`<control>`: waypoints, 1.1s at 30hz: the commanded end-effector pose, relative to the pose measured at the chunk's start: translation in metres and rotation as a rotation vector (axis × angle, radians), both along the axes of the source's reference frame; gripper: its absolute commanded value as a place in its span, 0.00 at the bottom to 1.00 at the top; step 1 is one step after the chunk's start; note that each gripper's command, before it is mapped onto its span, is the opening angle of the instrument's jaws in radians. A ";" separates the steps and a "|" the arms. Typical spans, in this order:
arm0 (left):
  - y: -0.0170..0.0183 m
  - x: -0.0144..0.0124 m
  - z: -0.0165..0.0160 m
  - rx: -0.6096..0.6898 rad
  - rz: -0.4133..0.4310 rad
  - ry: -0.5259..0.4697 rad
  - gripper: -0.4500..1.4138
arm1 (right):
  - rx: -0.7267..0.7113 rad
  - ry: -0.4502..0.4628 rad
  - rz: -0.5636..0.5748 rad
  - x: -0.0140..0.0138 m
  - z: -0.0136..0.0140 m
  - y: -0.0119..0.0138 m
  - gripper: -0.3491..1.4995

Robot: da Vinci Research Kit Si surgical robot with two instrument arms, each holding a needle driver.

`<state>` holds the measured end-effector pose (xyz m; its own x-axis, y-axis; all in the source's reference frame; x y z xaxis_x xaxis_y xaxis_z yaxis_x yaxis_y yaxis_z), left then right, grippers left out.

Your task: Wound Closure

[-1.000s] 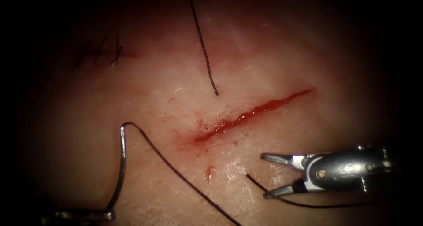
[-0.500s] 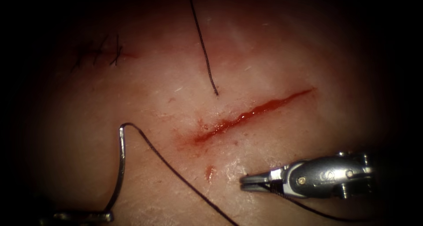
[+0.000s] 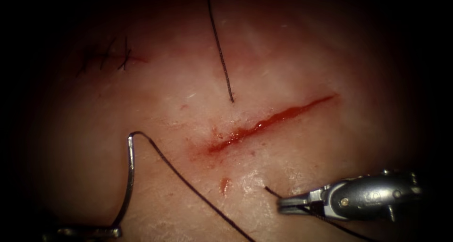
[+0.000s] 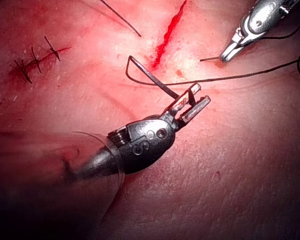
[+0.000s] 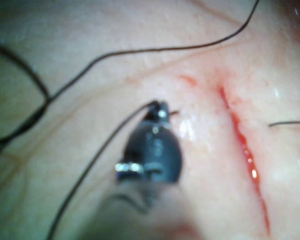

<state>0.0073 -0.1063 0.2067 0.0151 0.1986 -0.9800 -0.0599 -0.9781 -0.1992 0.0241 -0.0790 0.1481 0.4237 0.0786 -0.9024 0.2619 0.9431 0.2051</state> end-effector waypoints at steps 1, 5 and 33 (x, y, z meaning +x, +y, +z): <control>-0.0010 -0.0007 0.0005 0.005 0.000 -0.002 0.00 | 0.012 0.001 0.000 0.0001 0.0000 -0.0011 0.00; -0.0010 -0.0009 0.0005 0.005 -0.001 -0.002 0.00 | 0.023 0.003 -0.004 -0.0010 -0.0006 -0.0016 0.00; -0.0010 -0.0009 0.0004 0.005 0.001 -0.004 0.00 | 0.110 -0.041 0.028 -0.0098 -0.0024 -0.0033 0.00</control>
